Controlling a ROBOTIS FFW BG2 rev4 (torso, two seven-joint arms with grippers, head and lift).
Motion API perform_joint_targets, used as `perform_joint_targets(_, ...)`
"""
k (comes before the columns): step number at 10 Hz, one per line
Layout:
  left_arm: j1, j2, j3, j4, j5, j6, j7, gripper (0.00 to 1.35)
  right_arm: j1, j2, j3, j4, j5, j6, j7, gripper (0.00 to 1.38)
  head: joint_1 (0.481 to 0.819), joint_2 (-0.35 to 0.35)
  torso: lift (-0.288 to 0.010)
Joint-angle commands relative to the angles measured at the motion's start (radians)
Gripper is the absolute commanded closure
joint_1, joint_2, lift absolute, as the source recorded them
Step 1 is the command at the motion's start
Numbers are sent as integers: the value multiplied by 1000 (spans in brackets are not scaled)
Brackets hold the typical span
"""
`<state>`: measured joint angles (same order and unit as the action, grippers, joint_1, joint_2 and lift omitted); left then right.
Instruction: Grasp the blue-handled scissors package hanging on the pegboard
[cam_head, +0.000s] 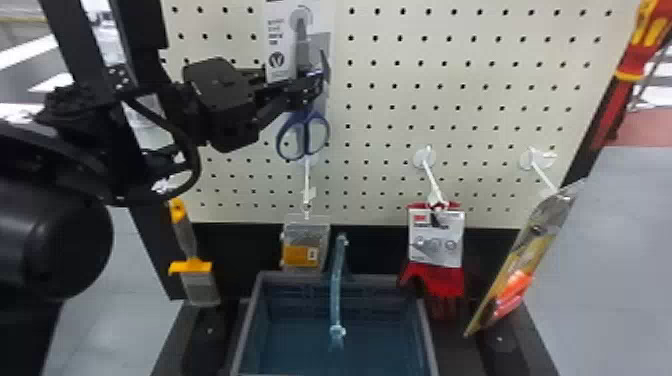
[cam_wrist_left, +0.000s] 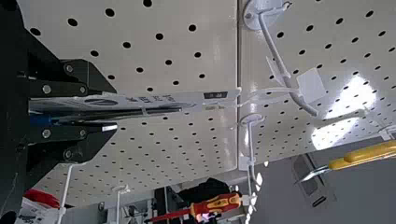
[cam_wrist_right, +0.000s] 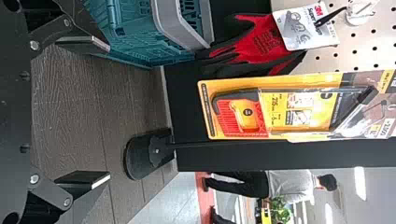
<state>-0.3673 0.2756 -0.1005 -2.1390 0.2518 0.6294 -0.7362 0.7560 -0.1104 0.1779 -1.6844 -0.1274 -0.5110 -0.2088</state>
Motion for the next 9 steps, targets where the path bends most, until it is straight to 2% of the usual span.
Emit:
perform_joint_targets(1,-2,1,-1,0,-3,3,-3,1019,-2,0,0,2,0,0,0,317,549,0,-100)
perform_joint_targets(9,-2,-1,-1,0,-9,-2,-15,1041,0,-2,0,2,0,0,-1,318,549,0,-100)
